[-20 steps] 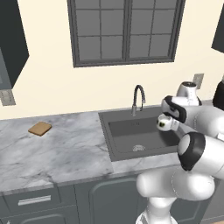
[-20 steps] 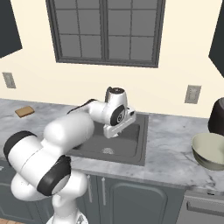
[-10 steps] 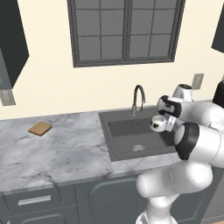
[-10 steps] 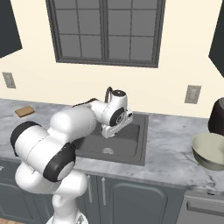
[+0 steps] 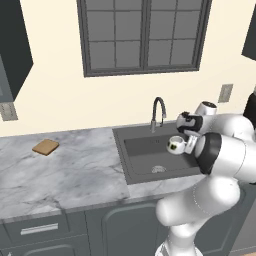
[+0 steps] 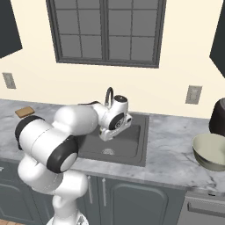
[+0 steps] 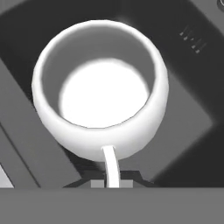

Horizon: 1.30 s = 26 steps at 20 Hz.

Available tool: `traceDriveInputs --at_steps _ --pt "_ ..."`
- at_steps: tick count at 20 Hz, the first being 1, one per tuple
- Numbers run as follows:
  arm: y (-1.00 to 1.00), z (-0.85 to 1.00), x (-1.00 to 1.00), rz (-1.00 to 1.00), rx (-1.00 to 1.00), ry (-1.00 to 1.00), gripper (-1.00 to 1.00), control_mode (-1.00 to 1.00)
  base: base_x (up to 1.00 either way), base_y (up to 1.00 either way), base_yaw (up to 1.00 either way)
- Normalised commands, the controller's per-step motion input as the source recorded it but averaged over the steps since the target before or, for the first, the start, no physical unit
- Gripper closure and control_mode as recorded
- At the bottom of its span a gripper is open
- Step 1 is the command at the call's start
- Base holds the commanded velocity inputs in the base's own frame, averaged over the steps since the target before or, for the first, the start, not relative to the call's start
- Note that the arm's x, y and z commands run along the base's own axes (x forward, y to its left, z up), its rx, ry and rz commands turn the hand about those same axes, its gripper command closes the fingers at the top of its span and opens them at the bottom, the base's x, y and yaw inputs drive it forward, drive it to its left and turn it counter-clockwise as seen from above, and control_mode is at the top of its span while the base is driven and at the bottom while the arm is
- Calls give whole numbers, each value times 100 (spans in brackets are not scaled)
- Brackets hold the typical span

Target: Pick the mug and place it in the sink. Pick the bowl and place it in the open cabinet and then close the cabinet.

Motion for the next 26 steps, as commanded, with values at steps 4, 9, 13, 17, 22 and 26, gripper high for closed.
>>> traceDriveInputs --at_steps 4,9,13,17,22,26 --pt "12 -35 5 0 7 0 100 -100 0 0 0" --pt "12 -24 3 0 2 0 100 -100 0 0 0" --pt "18 -18 4 0 0 0 100 -100 0 0 0" --pt "19 -16 12 0 0 0 100 -100 0 0 0" --pt "15 -20 12 0 0 0 100 -100 0 0 0" --pt "14 -25 10 0 0 0 100 -100 0 0 0"
